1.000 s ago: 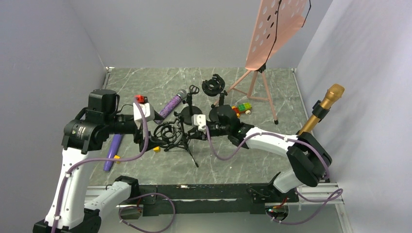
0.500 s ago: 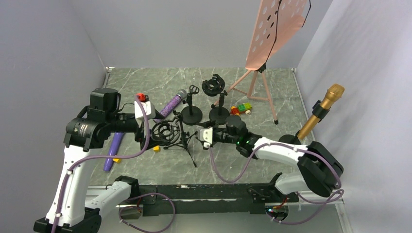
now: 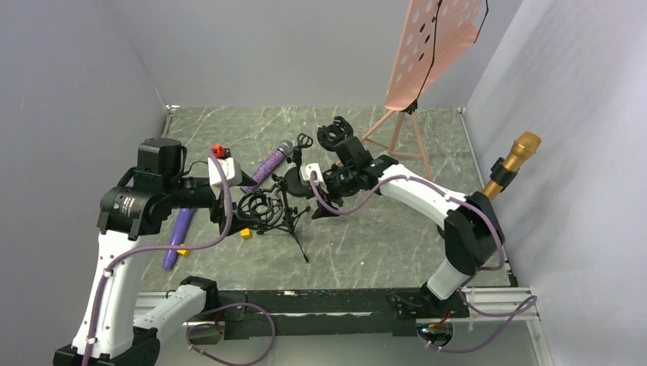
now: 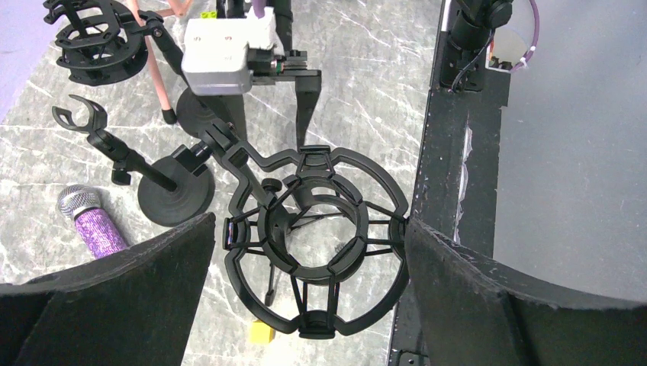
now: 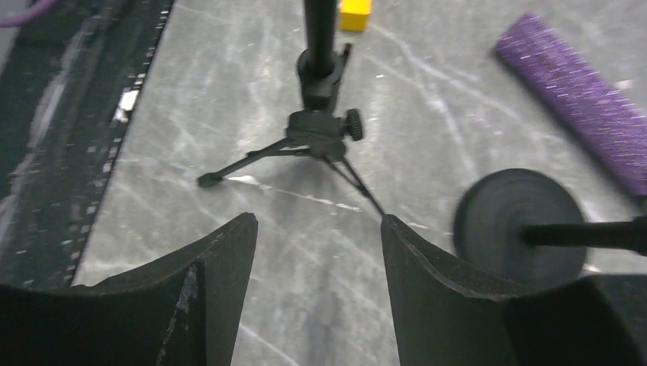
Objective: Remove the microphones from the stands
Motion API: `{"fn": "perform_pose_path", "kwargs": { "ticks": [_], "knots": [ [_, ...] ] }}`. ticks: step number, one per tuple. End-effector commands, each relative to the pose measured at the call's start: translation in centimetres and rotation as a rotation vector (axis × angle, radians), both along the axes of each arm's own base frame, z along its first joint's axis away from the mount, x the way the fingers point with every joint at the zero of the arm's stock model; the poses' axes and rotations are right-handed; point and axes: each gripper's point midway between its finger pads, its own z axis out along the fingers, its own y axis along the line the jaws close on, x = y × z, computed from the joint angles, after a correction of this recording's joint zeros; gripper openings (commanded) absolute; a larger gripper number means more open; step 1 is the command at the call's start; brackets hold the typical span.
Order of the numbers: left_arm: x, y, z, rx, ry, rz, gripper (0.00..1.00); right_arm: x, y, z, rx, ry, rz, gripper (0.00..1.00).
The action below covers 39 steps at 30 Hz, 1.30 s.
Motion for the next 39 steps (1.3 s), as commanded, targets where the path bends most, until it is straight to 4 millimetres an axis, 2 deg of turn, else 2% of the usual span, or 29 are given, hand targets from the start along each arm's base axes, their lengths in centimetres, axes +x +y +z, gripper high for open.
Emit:
{"fn": "perform_pose_path", "kwargs": {
  "ticks": [1,8,13,31,39],
  "knots": [
    [-0.3,-0.2,0.5,-0.027,-0.009,-0.016,0.98,-3.1,-0.1,0.5,-0.010,0.187,0.094,0.65],
    [0.0,0.0,-0.1,-0.017,-0.013,0.010,0.97,-1.3,2.3,2.3,0.068,0.297,-0.028,0.64],
    [0.0,0.2,-0.1,-0.018,-0.016,0.023,0.96,-0.8,3.2,2.4,0.102,0.368,-0.080,0.62],
    [0.4,0.6,-0.3,-0.027,-0.017,0.050,0.96,-1.0,4.0,1.6,0.089,0.485,-0.078,0.52],
    [0.5,0.7,-0.5,-0.029,-0.015,0.061,0.96,-1.1,4.3,2.1,0.097,0.495,-0.068,0.54]
  ]
}}
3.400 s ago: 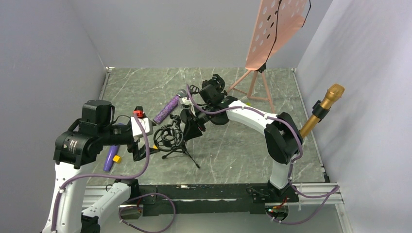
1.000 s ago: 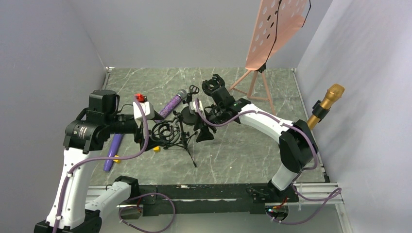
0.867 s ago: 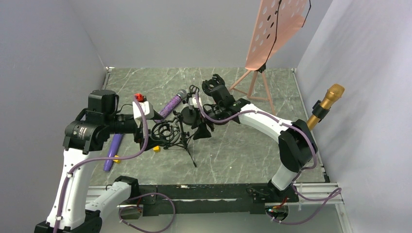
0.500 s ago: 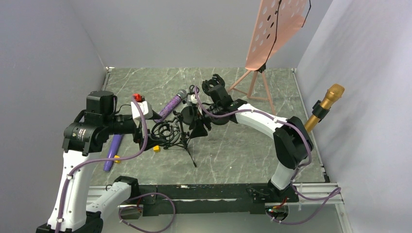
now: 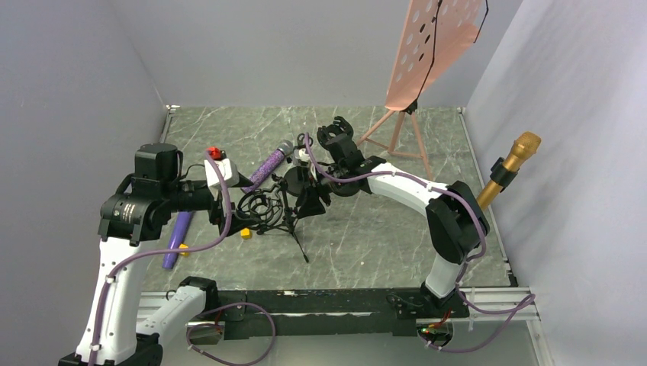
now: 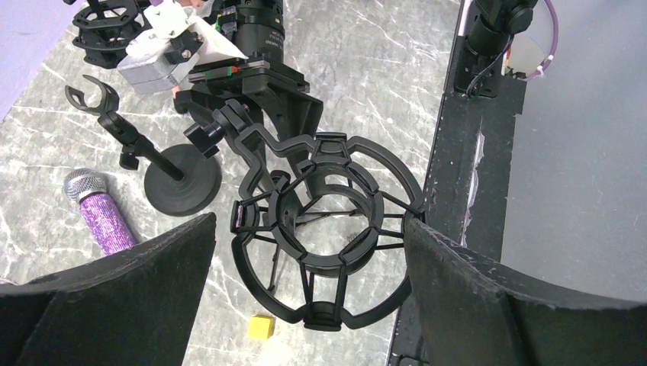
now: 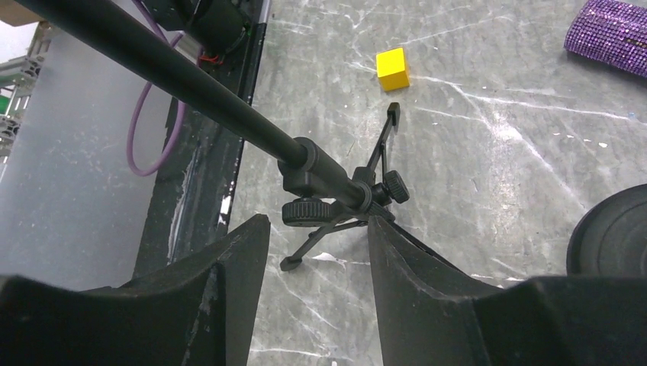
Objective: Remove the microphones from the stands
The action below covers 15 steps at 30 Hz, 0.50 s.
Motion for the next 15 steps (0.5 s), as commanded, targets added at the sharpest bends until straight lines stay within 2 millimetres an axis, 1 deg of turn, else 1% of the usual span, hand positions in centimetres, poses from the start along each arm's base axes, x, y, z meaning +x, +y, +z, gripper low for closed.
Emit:
{"fn": "perform_pose_path", "kwargs": {
  "ticks": [1,6,10,15],
  "knots": [
    [0.10,0.00,0.26,-0.015,-0.018,0.003,0.96,0.22,1.03,2.09,0.067,-0.023,0.032,0.53],
    [0.18,0.07,0.11,-0.017,-0.015,0.008,0.96,0.29,1.25,2.01,0.066,-0.007,0.028,0.44],
    [0.30,0.05,-0.14,-0.020,-0.005,0.010,0.96,0.31,1.33,1.98,0.069,-0.007,0.035,0.31],
    [0.30,-0.12,-0.71,-0.029,0.018,0.003,0.96,0.26,1.32,2.20,0.083,-0.021,0.036,0.23]
  ]
}}
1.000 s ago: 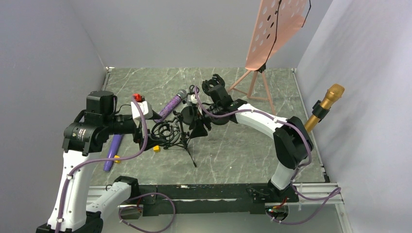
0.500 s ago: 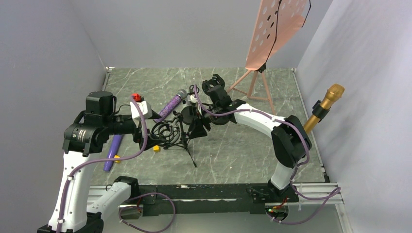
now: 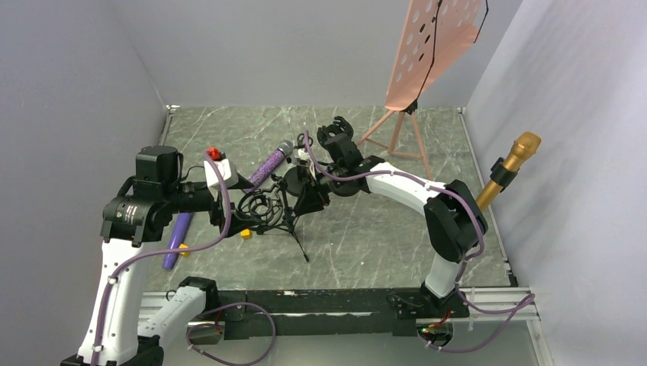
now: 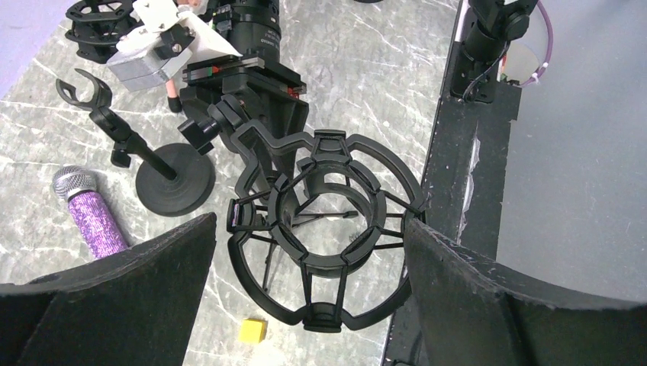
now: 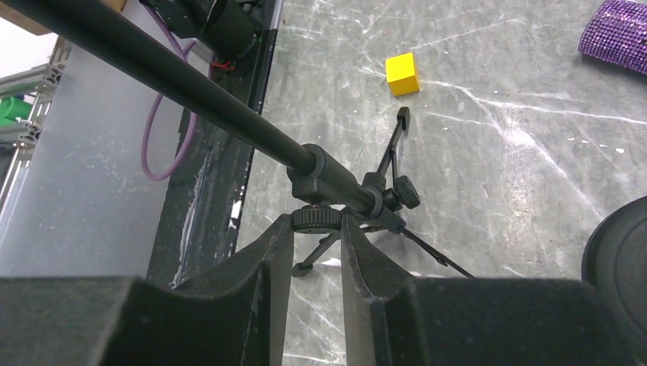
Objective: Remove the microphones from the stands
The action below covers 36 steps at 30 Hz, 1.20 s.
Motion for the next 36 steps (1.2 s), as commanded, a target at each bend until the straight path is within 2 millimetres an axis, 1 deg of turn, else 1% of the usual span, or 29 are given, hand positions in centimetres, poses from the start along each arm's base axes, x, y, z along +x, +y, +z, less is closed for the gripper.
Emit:
{"fn": "perform_pose_path", "kwargs": {
  "ticks": [1,2,6,7,9,13,16,17,18,19,21,22,24,27,28,29,31,32,33,34,35,36],
  "knots": [
    [0.3,-0.2,-0.1,-0.016,-0.004,-0.009,0.96,0.5,1.0,1.9,0.075,-0.062,0.022,0.22],
    [0.3,-0.2,-0.2,-0.018,0.001,-0.010,0.96,0.5,0.9,1.9,0.076,-0.064,0.021,0.21],
    [0.5,-0.3,-0.3,-0.024,0.008,-0.011,0.95,0.5,0.9,2.0,0.094,-0.089,0.017,0.08],
    [0.6,-0.4,-0.3,-0.027,0.010,-0.012,0.95,0.5,0.9,2.0,0.098,-0.105,0.012,0.01],
    [0.6,-0.5,-0.3,-0.032,0.019,-0.015,0.95,0.8,1.1,1.8,0.102,-0.180,-0.027,0.00],
    [0.8,-0.6,-0.7,-0.039,0.047,-0.013,0.95,0.7,1.1,0.7,0.123,-0.442,-0.061,0.00],
    [1.0,-0.6,-1.1,-0.043,0.067,-0.008,0.94,0.7,1.0,0.4,0.158,-0.668,-0.083,0.00],
    [1.0,-0.7,-1.3,-0.044,0.075,-0.007,0.94,1.0,0.8,0.1,0.156,-0.753,-0.108,0.00],
    [1.0,-0.7,-1.3,-0.046,0.076,-0.005,0.94,1.1,0.9,0.4,0.176,-0.846,-0.121,0.00],
    [1.1,-0.7,-1.4,-0.048,0.080,-0.003,0.94,0.9,0.8,0.3,0.188,-0.942,-0.120,0.00],
    [1.2,-0.7,-1.3,-0.049,0.082,0.002,0.94,0.7,0.9,1.1,0.242,-1.178,-0.130,0.00],
    [1.2,-0.6,-1.3,-0.049,0.082,0.004,0.94,0.3,0.5,0.6,0.262,-1.264,-0.124,0.00],
    [1.3,-0.6,-1.3,-0.047,0.081,0.007,0.95,0.8,0.3,1.4,0.299,-1.358,-0.159,0.00],
    [1.4,-0.6,-1.2,-0.048,0.080,0.010,0.95,1.2,0.3,2.1,0.314,-1.381,-0.188,0.00],
    [1.4,-0.6,-1.2,-0.048,0.080,0.010,0.95,1.1,0.3,2.3,0.323,-1.364,-0.192,0.02],
    [1.5,-0.6,-1.1,-0.048,0.079,0.010,0.95,1.0,0.2,2.5,0.328,-1.334,-0.196,0.08],
    [1.5,-0.6,-1.0,-0.046,0.075,0.008,0.95,0.3,0.1,2.9,0.329,-1.246,-0.163,0.31],
    [1.5,-0.5,-0.9,-0.045,0.074,0.009,0.95,-0.6,0.1,2.4,0.317,-1.181,-0.090,0.44],
    [1.5,-0.5,-0.8,-0.044,0.071,0.008,0.95,-1.3,-0.3,1.2,0.256,-1.090,-0.020,0.53],
    [1.5,-0.5,-0.8,-0.043,0.070,0.008,0.95,-1.3,-0.4,1.7,0.239,-1.025,0.004,0.58],
    [1.6,-0.5,-0.8,-0.043,0.070,0.008,0.95,-2.1,-0.8,1.3,0.222,-0.951,0.036,0.61],
    [1.6,-0.5,-0.7,-0.044,0.067,0.009,0.95,-2.2,-1.1,1.7,0.210,-0.896,0.060,0.63]
  ]
}}
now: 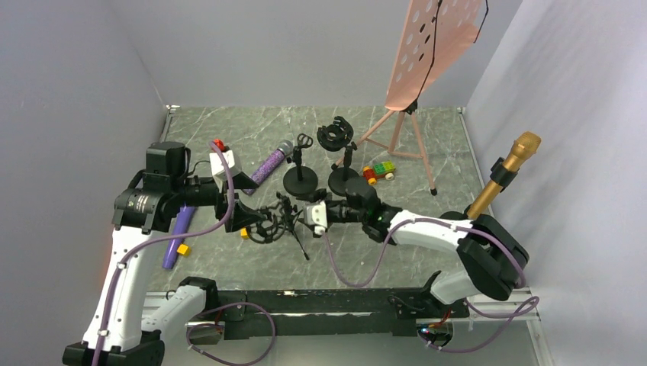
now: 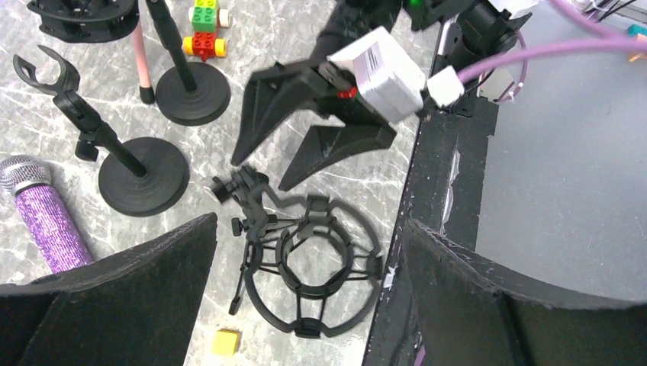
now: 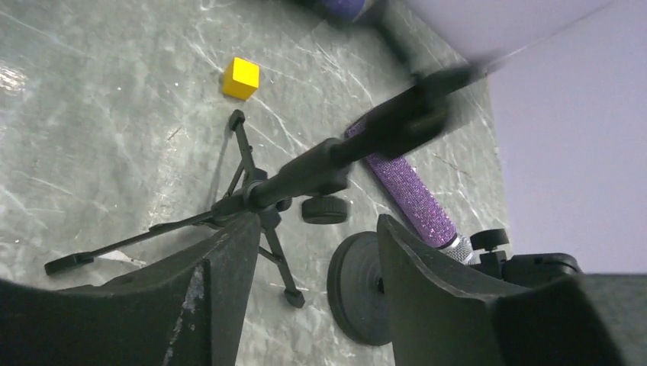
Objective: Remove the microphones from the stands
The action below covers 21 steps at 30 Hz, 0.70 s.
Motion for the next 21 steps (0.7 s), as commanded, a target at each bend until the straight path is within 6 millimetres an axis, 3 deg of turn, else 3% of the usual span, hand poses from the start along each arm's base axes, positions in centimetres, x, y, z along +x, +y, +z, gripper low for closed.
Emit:
{"fn": "perform_pose_path", "kwargs": {
  "ticks": [1,6,11,21],
  "knots": [
    [0.8,0.2,0.5,0.009,-0.037,0.010,0.95,-2.4,-1.1,1.7,-0.103,0.266,0.138,0.64],
    [1.0,0.2,0.5,0.004,-0.038,0.016,0.95,-1.6,-1.9,1.3,-0.179,0.441,0.144,0.65],
    [1.0,0.2,0.5,0.004,-0.036,0.017,0.95,-1.7,-1.4,0.6,-0.260,0.594,0.212,0.64],
    [0.8,0.6,-0.3,0.024,-0.028,0.035,0.96,-1.5,-0.4,0.1,-0.279,0.714,0.229,0.60]
  ]
}}
